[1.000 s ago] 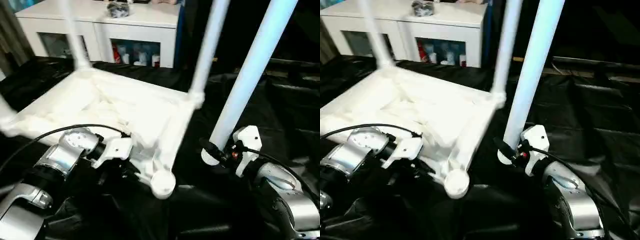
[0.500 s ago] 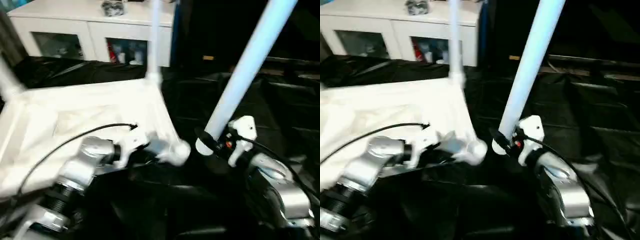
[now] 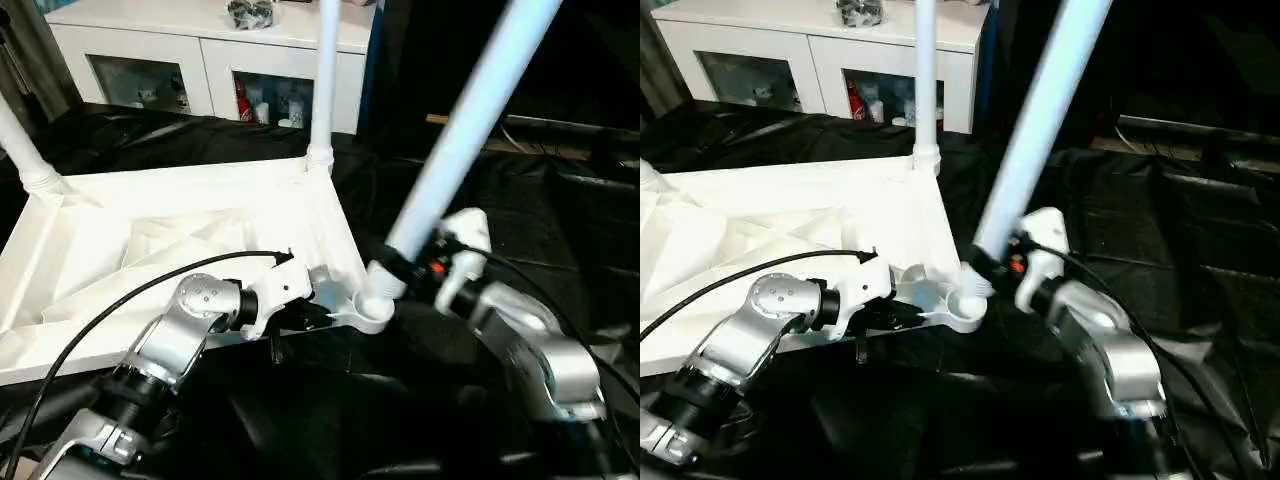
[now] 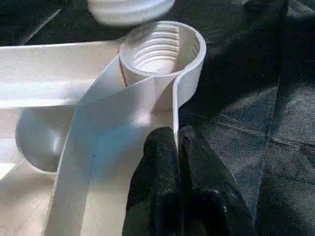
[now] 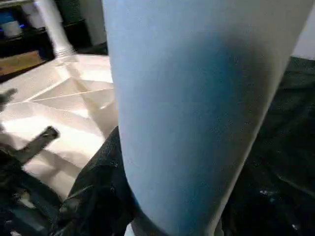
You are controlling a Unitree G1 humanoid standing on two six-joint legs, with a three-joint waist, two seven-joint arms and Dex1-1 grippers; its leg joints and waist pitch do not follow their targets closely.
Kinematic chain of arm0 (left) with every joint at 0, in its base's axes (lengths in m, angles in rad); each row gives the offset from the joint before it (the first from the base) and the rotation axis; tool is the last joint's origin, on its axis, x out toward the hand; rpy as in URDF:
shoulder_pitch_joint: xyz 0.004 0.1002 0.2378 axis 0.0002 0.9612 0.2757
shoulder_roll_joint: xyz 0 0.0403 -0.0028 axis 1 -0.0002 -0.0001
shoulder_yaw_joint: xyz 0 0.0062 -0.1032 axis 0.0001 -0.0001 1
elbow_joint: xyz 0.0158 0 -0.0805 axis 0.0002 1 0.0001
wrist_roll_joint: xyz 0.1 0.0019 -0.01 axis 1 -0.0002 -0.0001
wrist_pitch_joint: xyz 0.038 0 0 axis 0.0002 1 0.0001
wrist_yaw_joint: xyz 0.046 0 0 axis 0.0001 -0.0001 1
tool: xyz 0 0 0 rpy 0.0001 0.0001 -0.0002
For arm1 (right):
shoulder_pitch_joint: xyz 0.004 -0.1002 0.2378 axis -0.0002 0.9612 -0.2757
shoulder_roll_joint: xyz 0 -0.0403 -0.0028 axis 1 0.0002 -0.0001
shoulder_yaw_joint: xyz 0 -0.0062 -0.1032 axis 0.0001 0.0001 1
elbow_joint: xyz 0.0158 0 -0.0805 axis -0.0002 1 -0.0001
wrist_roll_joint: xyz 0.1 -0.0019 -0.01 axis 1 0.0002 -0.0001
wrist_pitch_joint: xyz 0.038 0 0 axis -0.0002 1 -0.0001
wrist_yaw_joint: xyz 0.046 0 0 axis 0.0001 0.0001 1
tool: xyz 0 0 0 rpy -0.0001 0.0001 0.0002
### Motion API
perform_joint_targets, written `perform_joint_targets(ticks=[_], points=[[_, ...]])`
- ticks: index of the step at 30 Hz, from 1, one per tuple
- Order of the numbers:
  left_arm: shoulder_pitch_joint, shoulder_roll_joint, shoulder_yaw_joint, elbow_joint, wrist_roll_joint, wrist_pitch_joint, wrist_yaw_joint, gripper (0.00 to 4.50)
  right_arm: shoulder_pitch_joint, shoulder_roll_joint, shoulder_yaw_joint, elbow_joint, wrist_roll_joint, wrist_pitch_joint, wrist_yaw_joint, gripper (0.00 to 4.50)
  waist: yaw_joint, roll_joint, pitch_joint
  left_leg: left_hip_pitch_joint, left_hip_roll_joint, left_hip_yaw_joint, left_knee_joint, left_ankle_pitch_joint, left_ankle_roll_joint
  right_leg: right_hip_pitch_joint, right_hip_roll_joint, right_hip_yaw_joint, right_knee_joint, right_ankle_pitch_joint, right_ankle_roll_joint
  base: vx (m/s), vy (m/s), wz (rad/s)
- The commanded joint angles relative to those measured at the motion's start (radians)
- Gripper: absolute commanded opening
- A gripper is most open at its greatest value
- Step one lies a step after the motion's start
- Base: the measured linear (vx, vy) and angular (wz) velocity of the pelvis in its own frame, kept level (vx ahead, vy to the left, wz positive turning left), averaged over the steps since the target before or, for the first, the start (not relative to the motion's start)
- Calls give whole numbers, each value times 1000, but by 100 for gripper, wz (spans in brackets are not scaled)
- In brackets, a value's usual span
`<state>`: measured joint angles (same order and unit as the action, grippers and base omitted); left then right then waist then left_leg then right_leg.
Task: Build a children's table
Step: Rotate table base, then insert table leg to table base
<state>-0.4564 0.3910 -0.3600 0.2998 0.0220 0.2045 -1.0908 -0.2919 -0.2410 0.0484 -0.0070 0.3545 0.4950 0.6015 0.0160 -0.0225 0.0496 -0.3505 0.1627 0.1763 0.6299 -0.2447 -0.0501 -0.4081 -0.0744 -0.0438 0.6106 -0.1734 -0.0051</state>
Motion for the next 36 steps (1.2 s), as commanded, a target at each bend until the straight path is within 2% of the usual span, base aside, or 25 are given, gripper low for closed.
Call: perform_joint_targets(ticks=[1, 2, 4, 5, 6, 9, 13, 20, 36], points=[[-1, 9, -45, 42, 31, 24, -22, 0, -18, -12, 40, 29, -19, 36, 22, 191, 0, -7, -54, 0, 61, -19, -92, -84, 39, 45, -71, 48, -68, -240, -225, 0, 0, 0], [-10, 7, -43, 52, 31, 23, -20, 0, -26, -15, 49, 43, -24, 44, 29, 191, 1, -12, -54, 1, 62, -18, -93, -88, 34, 44, -72, 48, -69, -238, -227, 0, 0, 0], [-26, 7, -40, 68, 34, 19, -19, 0, -38, -20, 63, 65, -29, 56, 38, 191, 3, -12, -54, 2, 63, -20, -95, -103, 23, 45, -74, 48, -69, -250, -223, 0, 0, 0], [-31, 8, -41, 73, 38, 14, -19, 0, -40, -22, 66, 70, -30, 61, 39, 191, 3, -16, -53, 3, 63, -19, -95, -111, 19, 43, -74, 49, -69, -252, -224, 0, 0, 0], [-33, 8, -40, 76, 38, 13, -18, 0, -40, -23, 68, 71, -31, 62, 41, 191, 4, -14, -52, 2, 64, -20, -96, -114, 16, 45, -75, 49, -69, -254, -223, 0, 0, 0], [-46, 8, -35, 92, 33, 4, -25, 0, -47, -30, 82, 82, -36, 71, 53, 191, 7, -19, -51, 5, 65, -22, -101, -163, -6, 42, -76, 50, -78, -325, -199, 0, 0, 0], [-54, 10, -34, 106, 26, -7, -34, 0, -59, -36, 93, 103, -48, 70, 54, 191, 11, -24, -51, 3, 64, -22, -102, -160, -8, 42, -76, 51, -81, -340, -186, 0, 0, 0], [-54, 24, -26, 114, 10, -61, -62, 0, -58, -60, 80, 61, -14, 111, 81, 191, 14, -23, -52, 2, 66, -23, -104, -143, -4, 45, -75, 50, -76, -296, -194, 0, 0, 0], [-54, 32, -35, 123, 9, -81, -95, 0, -52, -70, 87, 32, -7, 138, 96, 191, 12, -18, -49, 2, 69, -25, -109, -178, -23, 42, -76, 50, -78, -315, -198, 0, 0, 0]])
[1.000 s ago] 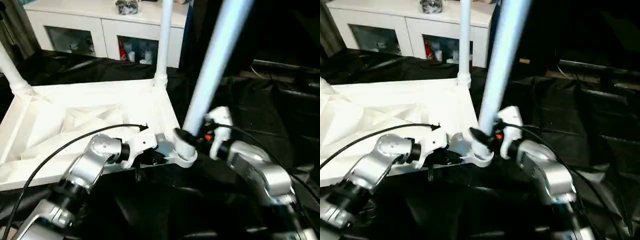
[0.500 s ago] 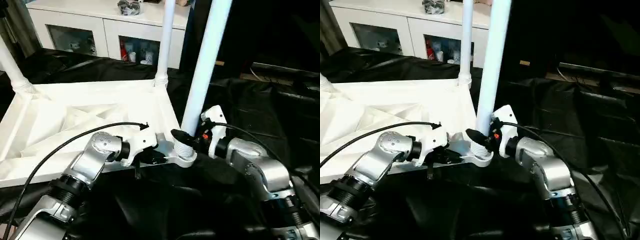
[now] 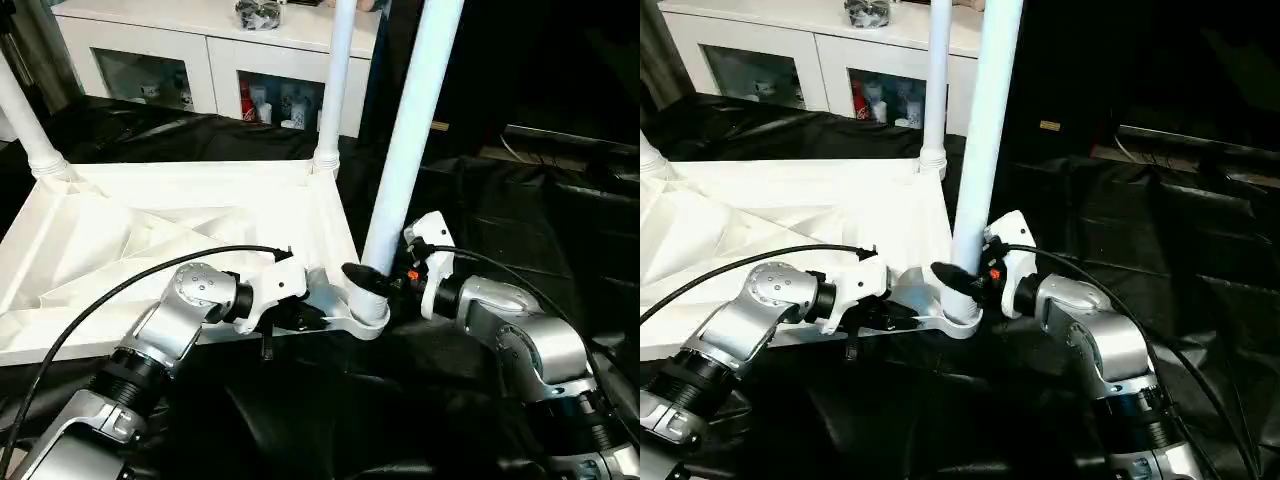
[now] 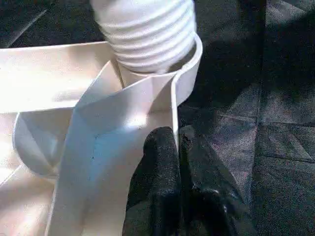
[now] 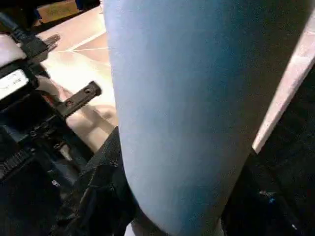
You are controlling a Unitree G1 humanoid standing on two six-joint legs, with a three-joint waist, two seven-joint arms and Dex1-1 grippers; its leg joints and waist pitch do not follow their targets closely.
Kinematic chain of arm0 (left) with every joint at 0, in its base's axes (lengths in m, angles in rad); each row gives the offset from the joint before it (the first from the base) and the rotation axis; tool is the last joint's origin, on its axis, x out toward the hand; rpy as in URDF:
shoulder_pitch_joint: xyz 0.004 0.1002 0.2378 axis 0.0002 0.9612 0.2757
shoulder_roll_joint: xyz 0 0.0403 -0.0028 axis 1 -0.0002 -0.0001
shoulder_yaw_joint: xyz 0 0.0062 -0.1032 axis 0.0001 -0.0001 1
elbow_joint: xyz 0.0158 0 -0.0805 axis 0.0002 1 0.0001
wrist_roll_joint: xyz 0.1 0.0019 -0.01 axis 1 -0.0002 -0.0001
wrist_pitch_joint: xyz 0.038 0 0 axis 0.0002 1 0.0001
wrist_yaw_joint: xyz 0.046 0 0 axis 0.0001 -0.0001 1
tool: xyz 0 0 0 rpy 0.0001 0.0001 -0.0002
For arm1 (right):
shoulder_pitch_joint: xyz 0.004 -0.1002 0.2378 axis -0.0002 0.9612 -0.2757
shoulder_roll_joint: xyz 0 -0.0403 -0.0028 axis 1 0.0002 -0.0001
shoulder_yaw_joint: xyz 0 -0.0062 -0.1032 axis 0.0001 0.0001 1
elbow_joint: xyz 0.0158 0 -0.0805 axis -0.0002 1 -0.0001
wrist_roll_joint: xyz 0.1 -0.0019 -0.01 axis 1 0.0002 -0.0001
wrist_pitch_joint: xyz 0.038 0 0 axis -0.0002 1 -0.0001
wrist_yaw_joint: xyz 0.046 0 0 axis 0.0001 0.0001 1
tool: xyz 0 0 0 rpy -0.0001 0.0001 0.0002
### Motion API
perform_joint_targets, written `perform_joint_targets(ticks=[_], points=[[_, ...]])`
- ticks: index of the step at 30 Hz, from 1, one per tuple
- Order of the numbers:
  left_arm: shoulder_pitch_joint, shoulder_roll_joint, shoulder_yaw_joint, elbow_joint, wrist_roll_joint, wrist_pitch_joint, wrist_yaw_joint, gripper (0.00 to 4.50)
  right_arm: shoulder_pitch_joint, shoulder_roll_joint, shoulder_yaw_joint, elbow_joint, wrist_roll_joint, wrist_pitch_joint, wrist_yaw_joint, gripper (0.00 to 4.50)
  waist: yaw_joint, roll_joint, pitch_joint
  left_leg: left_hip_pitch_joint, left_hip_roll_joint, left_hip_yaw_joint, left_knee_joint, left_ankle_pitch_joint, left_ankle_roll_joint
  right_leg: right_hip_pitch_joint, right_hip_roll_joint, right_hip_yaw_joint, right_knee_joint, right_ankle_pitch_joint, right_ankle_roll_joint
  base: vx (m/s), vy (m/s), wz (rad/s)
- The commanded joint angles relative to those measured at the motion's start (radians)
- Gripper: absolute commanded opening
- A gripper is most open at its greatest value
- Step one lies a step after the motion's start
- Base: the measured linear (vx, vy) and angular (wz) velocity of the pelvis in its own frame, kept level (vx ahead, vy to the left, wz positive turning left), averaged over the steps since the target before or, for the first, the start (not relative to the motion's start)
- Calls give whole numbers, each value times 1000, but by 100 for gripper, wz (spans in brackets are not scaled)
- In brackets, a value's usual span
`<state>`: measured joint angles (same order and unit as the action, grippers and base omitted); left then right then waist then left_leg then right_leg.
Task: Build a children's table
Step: Insert table leg to table base
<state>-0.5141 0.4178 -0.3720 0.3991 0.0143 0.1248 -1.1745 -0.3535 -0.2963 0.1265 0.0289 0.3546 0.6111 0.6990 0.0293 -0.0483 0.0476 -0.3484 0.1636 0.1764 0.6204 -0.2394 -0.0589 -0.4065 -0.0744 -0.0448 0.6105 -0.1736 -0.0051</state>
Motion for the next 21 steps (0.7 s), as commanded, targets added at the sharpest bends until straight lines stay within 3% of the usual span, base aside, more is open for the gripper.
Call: perform_joint_targets(ticks=[1, 7, 12, 13, 14, 20, 21], points=[[4, 6, -23, 24, 17, -1, -11, 0, 10, -15, 9, -9, -8, 24, -1, 191, -1, 12, -46, 0, 67, -26, -99, -187, -17, 40, -76, 51, -78, -320, -197, 0, 0, 0], [7, 14, -25, 20, 16, -3, -24, 0, 14, -15, 4, -46, 9, 50, -5, 191, 0, 9, -48, 0, 67, -24, -98, -164, -12, 41, -76, 52, -76, -290, -203, 0, 0, 0], [13, 29, -22, 3, 12, -3, -38, 0, 13, -4, 12, 1, -10, 15, -4, 191, 1, 12, -48, 0, 67, -24, -98, -172, -16, 41, -77, 52, -76, -287, -212, 0, 0, 0], [15, 34, -20, -2, 10, -2, -41, 0, 10, 5, 15, 14, -16, 5, -8, 191, 3, 18, -48, 1, 68, -25, -98, -173, -17, 41, -79, 52, -74, -283, -214, 0, 0, 0], [17, 38, -18, -6, 8, 0, -44, 0, 8, 11, 17, 22, -20, -1, -11, 191, 0, 15, -46, -1, 68, -25, -100, -183, -20, 41, -77, 51, -76, -289, -213, 0, 0, 0], [22, 50, -8, -18, 3, 8, -42, 0, 10, 50, -7, 56, -8, -44, -23, 191, -1, 26, -45, 1, 67, -28, -103, -219, -33, 39, -78, 52, -80, -329, -205, 0, 0, 0], [23, 50, -6, -23, -1, 14, -40, 0, 17, 56, -19, 63, -2, -55, -24, 191, -3, 24, -45, -1, 67, -28, -103, -220, -34, 40, -77, 52, -79, -324, -207, 0, 0, 0]])
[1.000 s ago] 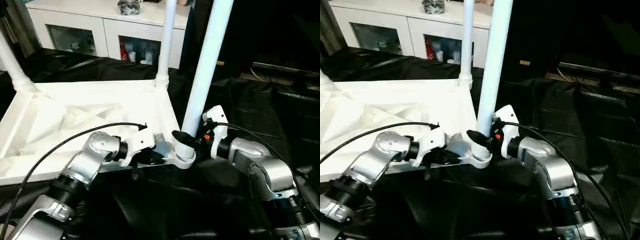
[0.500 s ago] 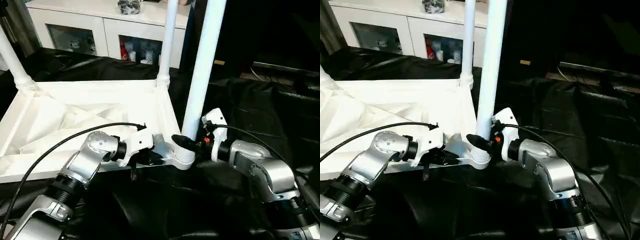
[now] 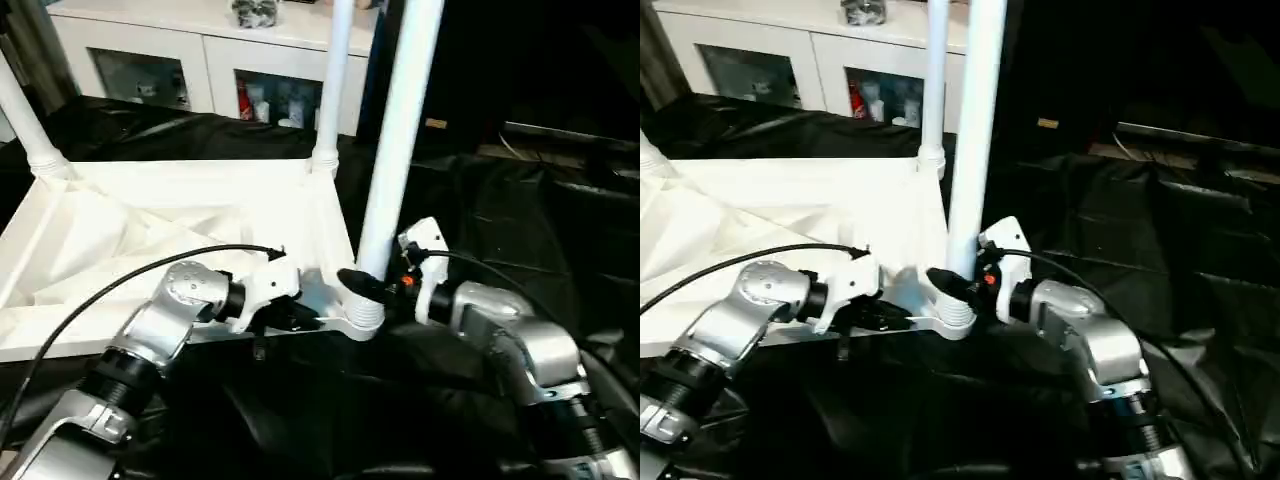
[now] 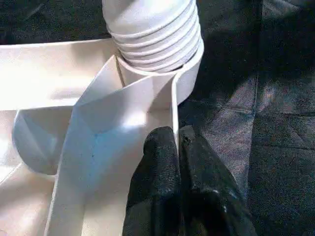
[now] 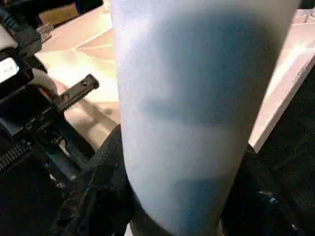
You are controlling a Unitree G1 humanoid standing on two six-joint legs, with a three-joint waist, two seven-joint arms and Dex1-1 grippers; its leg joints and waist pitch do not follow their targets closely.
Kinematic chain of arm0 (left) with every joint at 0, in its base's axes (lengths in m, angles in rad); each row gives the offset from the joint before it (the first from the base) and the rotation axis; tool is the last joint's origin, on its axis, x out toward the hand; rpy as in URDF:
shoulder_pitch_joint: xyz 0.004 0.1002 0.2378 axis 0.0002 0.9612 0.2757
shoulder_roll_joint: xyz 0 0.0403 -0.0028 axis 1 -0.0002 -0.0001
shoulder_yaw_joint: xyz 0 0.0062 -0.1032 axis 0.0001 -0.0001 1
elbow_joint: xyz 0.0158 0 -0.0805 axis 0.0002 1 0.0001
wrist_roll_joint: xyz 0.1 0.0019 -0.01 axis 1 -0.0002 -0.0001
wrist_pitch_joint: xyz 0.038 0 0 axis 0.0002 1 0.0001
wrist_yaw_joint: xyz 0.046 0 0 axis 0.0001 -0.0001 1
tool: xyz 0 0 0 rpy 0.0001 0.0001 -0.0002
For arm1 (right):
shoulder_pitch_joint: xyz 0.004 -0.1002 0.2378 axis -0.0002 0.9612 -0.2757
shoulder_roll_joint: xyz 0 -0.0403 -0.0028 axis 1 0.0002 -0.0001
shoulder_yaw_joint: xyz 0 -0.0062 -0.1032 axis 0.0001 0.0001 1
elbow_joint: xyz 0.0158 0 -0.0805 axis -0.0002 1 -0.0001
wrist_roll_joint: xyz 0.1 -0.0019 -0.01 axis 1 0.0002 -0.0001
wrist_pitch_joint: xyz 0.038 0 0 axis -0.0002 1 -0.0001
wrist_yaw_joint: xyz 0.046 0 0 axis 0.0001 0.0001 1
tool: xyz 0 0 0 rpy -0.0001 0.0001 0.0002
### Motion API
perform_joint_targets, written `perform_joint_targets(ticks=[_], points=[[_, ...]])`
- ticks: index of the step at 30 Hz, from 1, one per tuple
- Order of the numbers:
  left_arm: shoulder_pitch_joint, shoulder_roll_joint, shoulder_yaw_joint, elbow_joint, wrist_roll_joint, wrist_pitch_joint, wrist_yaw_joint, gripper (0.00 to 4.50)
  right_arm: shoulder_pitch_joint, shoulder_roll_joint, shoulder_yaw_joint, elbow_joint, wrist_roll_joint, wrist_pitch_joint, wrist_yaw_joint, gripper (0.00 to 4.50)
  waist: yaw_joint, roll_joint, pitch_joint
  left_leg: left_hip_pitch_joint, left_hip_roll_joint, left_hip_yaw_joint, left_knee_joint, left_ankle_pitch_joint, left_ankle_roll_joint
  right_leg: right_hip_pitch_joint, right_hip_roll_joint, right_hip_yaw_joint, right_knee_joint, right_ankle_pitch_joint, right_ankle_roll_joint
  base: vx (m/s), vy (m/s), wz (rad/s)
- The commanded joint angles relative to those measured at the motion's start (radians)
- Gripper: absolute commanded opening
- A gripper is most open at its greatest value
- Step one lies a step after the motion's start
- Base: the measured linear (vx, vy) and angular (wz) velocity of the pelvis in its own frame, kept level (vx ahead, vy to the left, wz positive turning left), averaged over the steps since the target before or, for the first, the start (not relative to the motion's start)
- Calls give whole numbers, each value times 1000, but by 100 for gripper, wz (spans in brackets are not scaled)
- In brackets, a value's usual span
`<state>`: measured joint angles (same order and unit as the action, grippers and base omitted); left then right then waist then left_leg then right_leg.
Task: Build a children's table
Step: Insert table leg to table base
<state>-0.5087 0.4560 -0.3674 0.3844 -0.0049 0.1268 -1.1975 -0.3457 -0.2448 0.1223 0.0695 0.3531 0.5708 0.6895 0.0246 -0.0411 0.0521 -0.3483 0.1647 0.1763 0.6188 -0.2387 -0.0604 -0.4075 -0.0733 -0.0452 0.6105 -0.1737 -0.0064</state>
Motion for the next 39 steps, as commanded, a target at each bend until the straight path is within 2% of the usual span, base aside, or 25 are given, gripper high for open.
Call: perform_joint_targets(ticks=[1, 2, 4, 5, 7, 8, 9, 10, 11, 14, 15, 16, 17, 22, 26, 29, 35, 38, 39], points=[[19, 13, -7, -16, 14, 20, -15, 0, 29, 13, -33, 33, 8, -38, -17, 191, 4, 23, -50, 1, 67, -28, -101, -220, -35, 40, -80, 53, -77, -309, -211, 0, 0, 0], [20, 13, -7, -16, 13, 20, -15, 0, 32, 14, -35, 34, 10, -41, -17, 191, 4, 21, -49, 1, 67, -27, -101, -223, -34, 40, -80, 53, -80, -305, -214, 0, 0, 0], [19, 16, -8, -18, 11, 23, -13, 0, 75, 28, -55, 44, 23, -85, -12, 191, 6, 30, -50, 0, 68, -28, -102, -217, -35, 43, -79, 53, -75, -274, -222, 0, 0, 0], [19, 17, -8, -18, 11, 23, -13, 0, 82, 30, -58, 46, 25, -91, -12, 190, 6, 27, -51, 0, 67, -25, -101, -211, -31, 42, -77, 52, -76, -250, -228, 0, 0, 0], [18, 19, -8, -18, 10, 24, -13, 0, 98, 37, -68, 54, 31, -104, -12, 190, 7, 30, -51, 0, 66, -25, -101, -200, -26, 45, -77, 52, -74, -226, -239, 0, 0, 0], [16, 20, -7, -16, 9, 24, -12, 0, 116, 47, -79, 65, 37, -120, -14, 190, 9, 41, -52, 0, 65, -27, -101, -197, -26, 47, -77, 52, -70, -218, -246, 0, 0, 0], [15, 21, -7, -16, 9, 25, -12, 0, 124, 51, -84, 69, 39, -128, -15, 190, 6, 36, -50, -1, 66, -25, -102, -202, -24, 46, -76, 52, -74, -218, -247, 0, 0, 0], [13, 21, -7, -14, 10, 25, -11, 0, 132, 57, -90, 76, 41, -138, -15, 190, 9, 47, -49, 1, 66, -26, -102, -211, -27, 44, -77, 52, -73, -222, -249, 0, 0, 0], [10, 22, -8, -10, 13, 24, -8, 0, 156, 69, -100, 96, 38, -178, -19, 190, 8, 37, -51, -1, 65, -26, -102, -225, -24, 48, -78, 52, -75, -239, -248, 0, 0, 0], [9, 23, -8, -11, 14, 27, -7, 0, 178, 83, -114, 107, 42, -213, -23, 190, 8, 39, -49, -1, 64, -25, -102, -221, -13, 46, -79, 53, -80, -280, -238, 0, 0, 0], [7, 22, -8, -9, 15, 27, -6, 0, 182, 85, -119, 110, 42, -222, -24, 190, 10, 55, -49, 1, 64, -27, -102, -222, -16, 46, -80, 53, -80, -282, -238, 0, 0, 0], [4, 22, -8, -5, 16, 27, -5, 0, 191, 88, -123, 112, 44, -239, -25, 190, 7, 49, -49, 0, 64, -26, -103, -228, -16, 46, -76, 52, -82, -287, -235, 0, 0, 0], [2, 21, -8, -1, 17, 26, -3, 0, 200, 87, -123, 115, 41, -257, -25, 190, 8, 48, -49, -1, 64, -26, -103, -223, -14, 47, -77, 52, -82, -285, -233, 0, 0, 0], [-7, 17, -9, 15, 21, 21, 5, 0, 233, 92, -125, 135, 27, -327, -19, 190, 8, 52, -50, -2, 63, -25, -104, -226, -5, 46, -76, 51, -85, -303, -229, 0, 0, 0], [-13, 13, -11, 24, 25, 19, 13, 0, 267, 85, -111, 154, -10, -425, -9, 190, 9, 54, -48, 2, 64, -26, -106, -257, -8, 41, -76, 52, -91, -348, -216, 0, 0, 0], [-14, 11, -12, 25, 25, 20, 16, 0, 273, 75, -102, 158, -23, -448, -8, 190, 8, 53, -47, -2, 64, -28, -108, -253, -4, 43, -76, 51, -90, -344, -214, 0, 0, 0], [-15, 6, -13, 29, 27, 17, 17, 0, 273, 56, -86, 168, -44, -476, -5, 189, 7, 53, -47, -1, 64, -28, -108, -265, -1, 42, -76, 52, -94, -366, -207, 0, 0, 0], [-17, 5, -16, 31, 26, 14, 18, 0, 265, 34, -61, 184, -71, -493, 7, 189, 6, 53, -47, 0, 65, -27, -108, -260, 1, 41, -75, 51, -93, -362, -207, 0, 0, 0], [-18, 3, -18, 33, 27, 13, 18, 0, 260, 22, -47, 192, -80, -493, 18, 189, 5, 50, -47, -2, 65, -27, -108, -262, 4, 42, -75, 51, -94, -365, -207, 0, 0, 0]])
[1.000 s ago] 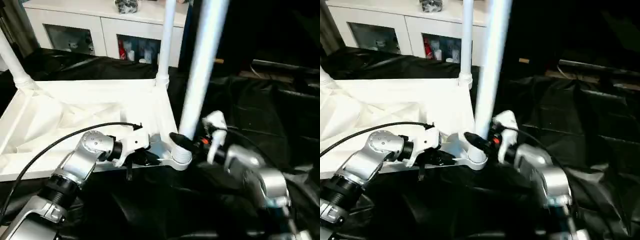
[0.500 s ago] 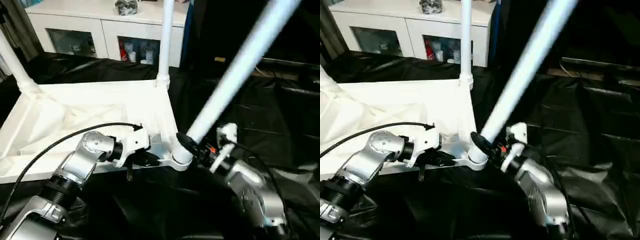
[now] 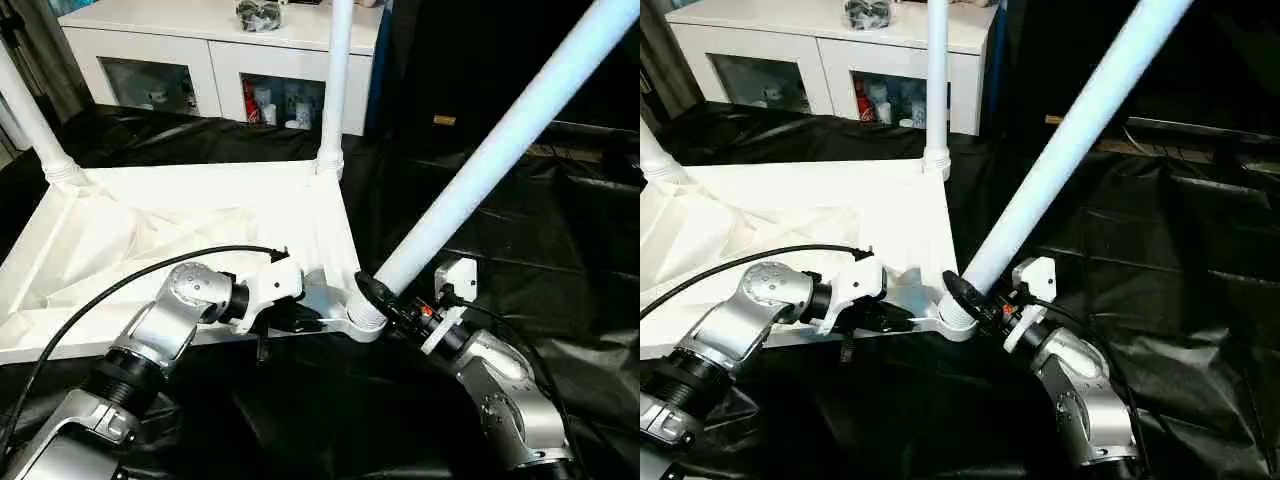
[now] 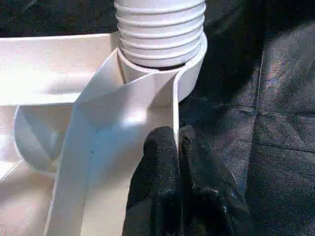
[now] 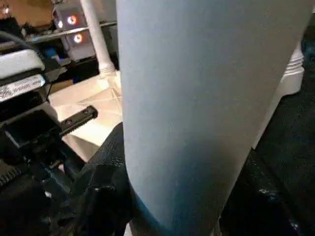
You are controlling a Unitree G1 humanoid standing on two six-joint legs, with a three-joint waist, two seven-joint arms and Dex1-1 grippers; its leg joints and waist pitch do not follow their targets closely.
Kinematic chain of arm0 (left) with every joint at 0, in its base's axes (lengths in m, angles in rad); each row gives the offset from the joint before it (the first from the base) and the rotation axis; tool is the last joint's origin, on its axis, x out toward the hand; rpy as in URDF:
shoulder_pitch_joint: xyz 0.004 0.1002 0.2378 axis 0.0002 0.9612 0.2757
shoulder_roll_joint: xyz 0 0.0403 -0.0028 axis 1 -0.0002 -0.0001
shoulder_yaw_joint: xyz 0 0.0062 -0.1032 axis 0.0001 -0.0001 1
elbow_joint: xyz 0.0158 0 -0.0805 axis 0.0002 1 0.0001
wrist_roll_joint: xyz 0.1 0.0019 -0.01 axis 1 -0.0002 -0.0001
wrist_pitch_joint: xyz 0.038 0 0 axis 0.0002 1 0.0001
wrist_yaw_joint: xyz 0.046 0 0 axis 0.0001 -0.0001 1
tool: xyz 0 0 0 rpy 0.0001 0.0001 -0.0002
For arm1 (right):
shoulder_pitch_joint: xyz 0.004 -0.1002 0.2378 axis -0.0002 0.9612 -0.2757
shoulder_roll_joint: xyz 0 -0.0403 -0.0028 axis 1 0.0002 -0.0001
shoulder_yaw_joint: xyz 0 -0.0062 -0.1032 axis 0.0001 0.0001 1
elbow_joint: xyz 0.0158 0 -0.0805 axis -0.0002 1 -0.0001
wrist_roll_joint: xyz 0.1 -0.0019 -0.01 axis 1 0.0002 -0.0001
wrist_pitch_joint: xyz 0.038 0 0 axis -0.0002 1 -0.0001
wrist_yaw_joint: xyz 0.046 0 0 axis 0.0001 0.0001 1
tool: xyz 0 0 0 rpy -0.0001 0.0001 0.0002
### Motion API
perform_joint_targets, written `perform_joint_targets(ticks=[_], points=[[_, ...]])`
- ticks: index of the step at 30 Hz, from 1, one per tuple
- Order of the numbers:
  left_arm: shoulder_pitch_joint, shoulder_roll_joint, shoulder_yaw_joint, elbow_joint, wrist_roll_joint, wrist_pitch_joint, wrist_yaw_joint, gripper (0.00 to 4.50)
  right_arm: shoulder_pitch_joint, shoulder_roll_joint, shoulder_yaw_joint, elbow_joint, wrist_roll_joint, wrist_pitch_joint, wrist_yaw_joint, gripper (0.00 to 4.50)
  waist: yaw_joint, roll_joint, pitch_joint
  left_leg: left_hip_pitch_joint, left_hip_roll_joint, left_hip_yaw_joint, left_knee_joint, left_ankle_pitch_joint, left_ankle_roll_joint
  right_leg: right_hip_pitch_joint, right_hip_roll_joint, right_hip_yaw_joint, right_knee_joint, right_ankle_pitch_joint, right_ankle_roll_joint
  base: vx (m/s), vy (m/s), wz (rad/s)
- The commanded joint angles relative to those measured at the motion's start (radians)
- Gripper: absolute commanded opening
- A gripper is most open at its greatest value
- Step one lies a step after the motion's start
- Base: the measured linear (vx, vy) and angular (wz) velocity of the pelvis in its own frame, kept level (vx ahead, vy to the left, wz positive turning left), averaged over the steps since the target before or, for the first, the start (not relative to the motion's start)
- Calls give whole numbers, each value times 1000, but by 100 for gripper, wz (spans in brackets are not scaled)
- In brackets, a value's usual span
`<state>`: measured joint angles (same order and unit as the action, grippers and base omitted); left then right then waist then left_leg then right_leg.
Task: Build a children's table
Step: Insert table leg to table base
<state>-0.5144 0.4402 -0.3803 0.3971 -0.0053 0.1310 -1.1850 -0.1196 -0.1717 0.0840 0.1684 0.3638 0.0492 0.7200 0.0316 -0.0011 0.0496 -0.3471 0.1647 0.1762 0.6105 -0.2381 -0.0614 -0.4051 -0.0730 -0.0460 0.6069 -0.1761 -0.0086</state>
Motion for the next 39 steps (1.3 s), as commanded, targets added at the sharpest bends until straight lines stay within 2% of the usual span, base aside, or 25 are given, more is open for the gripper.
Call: perform_joint_targets(ticks=[1, 4, 8, 10, 14, 18, 21, 25, 27, 29, 31, 36, 39], points=[[-12, 18, -6, 21, 27, 8, 5, 0, 30, -59, 1, 97, -97, 30, -6, 189, -1, 10, -45, -4, 65, -27, -100, -259, 5, 41, -76, 52, -89, -362, -204, 0, 0, 0], [-15, 11, -11, 28, 30, 4, 5, 0, 6, -91, 36, 117, -115, 51, 30, 189, -1, 3, -44, -4, 64, -25, -98, -241, 17, 41, -76, 53, -89, -356, -209, 0, 0, 0], [-17, 11, -13, 30, 31, 0, 1, 0, -15, -109, 63, 125, -120, 67, 58, 189, -1, 4, -42, -3, 65, -26, -99, -255, 19, 38, -77, 52, -94, -403, -197, 0, 0, 0], [-19, 9, -15, 32, 32, -3, 1, 0, -26, -124, 78, 121, -120, 73, 79, 189, -1, -3, -44, -4, 66, -27, -98, -252, 22, 39, -78, 52, -93, -415, -193, 0, 0, 0], [-22, 10, -17, 38, 34, -9, 1, 0, -42, -151, 103, 91, -117, 87, 113, 189, -1, -1, -44, -4, 67, -26, -99, -238, 23, 39, -77, 53, -91, -387, -196, 0, 0, 0], [-26, 8, -18, 48, 36, -16, 3, 0, -63, -160, 106, 80, -109, 97, 121, 189, -2, -1, -46, -5, 66, -25, -98, -226, 26, 40, -76, 52, -90, -365, -201, 0, 0, 0], [-29, 4, -20, 51, 35, -18, 6, 0, -92, -165, 109, 81, -106, 102, 127, 189, -3, -6, -45, -5, 65, -25, -97, -235, 24, 40, -76, 52, -91, -386, -198, 0, 0, 0], [-30, 3, -20, 53, 35, -19, 7, 0, -118, -169, 118, 73, -105, 119, 142, 189, -2, -6, -44, -4, 66, -26, -98, -250, 21, 37, -78, 52, -95, -426, -187, 0, 0, 0], [-30, 2, -21, 53, 35, -20, 7, 0, -126, -177, 128, 60, -97, 139, 154, 189, -2, -10, -44, -5, 67, -27, -99, -247, 22, 38, -78, 52, -95, -435, -181, 0, 0, 0], [-30, 1, -22, 54, 35, -22, 5, 0, -131, -189, 141, 45, -99, 161, 172, 189, -2, -7, -43, -4, 67, -27, -98, -245, 22, 36, -78, 53, -95, -429, -182, 0, 0, 0], [-30, 1, -24, 55, 35, -24, 4, 0, -134, -197, 150, 37, -103, 174, 187, 189, -2, -11, -46, -5, 68, -26, -98, -231, 23, 38, -77, 53, -92, -401, -184, 0, 0, 0], [-30, 1, -28, 59, 35, -31, -5, 0, -152, -204, 168, 55, -109, 188, 220, 189, 0, -11, -49, -6, 68, -23, -95, -194, 30, 41, -78, 53, -84, -320, -210, 0, 0, 0], [-31, 1, -29, 61, 35, -34, -7, 0, -159, -204, 173, 68, -114, 182, 227, 189, -2, -13, -48, -6, 68, -24, -97, -209, 29, 41, -78, 52, -85, -330, -213, 0, 0, 0]])
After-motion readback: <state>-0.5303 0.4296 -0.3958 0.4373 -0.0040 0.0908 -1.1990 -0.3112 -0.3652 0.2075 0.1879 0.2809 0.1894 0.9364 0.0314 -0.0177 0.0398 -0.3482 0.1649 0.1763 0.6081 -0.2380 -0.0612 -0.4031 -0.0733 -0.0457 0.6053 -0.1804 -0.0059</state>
